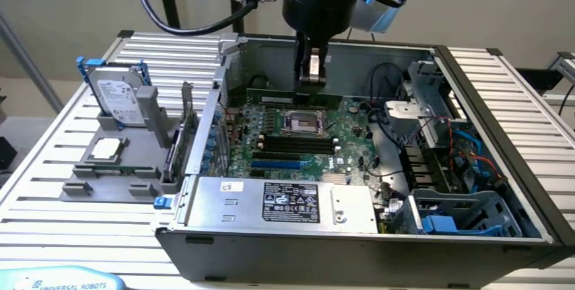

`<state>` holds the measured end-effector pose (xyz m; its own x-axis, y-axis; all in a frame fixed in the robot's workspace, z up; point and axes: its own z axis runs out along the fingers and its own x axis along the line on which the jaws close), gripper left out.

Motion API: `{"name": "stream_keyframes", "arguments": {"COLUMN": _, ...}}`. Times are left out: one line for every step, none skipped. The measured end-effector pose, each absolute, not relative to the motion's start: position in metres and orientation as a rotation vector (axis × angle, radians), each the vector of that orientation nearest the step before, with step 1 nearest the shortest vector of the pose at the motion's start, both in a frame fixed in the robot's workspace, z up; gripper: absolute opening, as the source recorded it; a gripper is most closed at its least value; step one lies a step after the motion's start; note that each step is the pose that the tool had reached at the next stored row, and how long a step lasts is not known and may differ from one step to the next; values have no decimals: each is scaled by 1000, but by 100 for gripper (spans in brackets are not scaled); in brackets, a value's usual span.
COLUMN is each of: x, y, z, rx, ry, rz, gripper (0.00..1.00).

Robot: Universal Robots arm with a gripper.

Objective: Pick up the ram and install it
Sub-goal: 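Pick up the ram and move it above insertion slot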

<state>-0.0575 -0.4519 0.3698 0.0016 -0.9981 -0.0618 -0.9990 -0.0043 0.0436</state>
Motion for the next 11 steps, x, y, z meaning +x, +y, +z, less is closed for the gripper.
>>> {"name": "stream_keyframes", "arguments": {"x": -56, "y": -449, "z": 368, "rx": -2214, "ry": 2208, "rz": 117, "gripper": 14}}
{"name": "stream_keyframes", "arguments": {"x": -54, "y": -445, "z": 366, "rx": -2214, "ry": 2208, "rz": 117, "gripper": 14}}
{"name": "stream_keyframes", "arguments": {"x": -53, "y": -442, "z": 364, "rx": -2214, "ry": 2208, "rz": 117, "gripper": 14}}
{"name": "stream_keyframes", "arguments": {"x": -52, "y": -438, "z": 363, "rx": -2214, "ry": 2208, "rz": 117, "gripper": 14}}
{"name": "stream_keyframes", "arguments": {"x": -51, "y": -434, "z": 361, "rx": -2214, "ry": 2208, "rz": 117, "gripper": 14}}
{"name": "stream_keyframes", "arguments": {"x": -51, "y": -429, "z": 359, "rx": -2214, "ry": 2208, "rz": 117, "gripper": 14}}
{"name": "stream_keyframes", "arguments": {"x": -51, "y": -425, "z": 357, "rx": -2214, "ry": 2208, "rz": 117, "gripper": 14}}
{"name": "stream_keyframes", "arguments": {"x": -50, "y": -421, "z": 355, "rx": -2214, "ry": 2208, "rz": 117, "gripper": 14}}
{"name": "stream_keyframes", "arguments": {"x": -50, "y": -416, "z": 354, "rx": -2214, "ry": 2208, "rz": 117, "gripper": 14}}
{"name": "stream_keyframes", "arguments": {"x": -50, "y": -412, "z": 352, "rx": -2214, "ry": 2208, "rz": 117, "gripper": 14}}
{"name": "stream_keyframes", "arguments": {"x": -50, "y": -407, "z": 350, "rx": -2214, "ry": 2208, "rz": 117, "gripper": 14}}
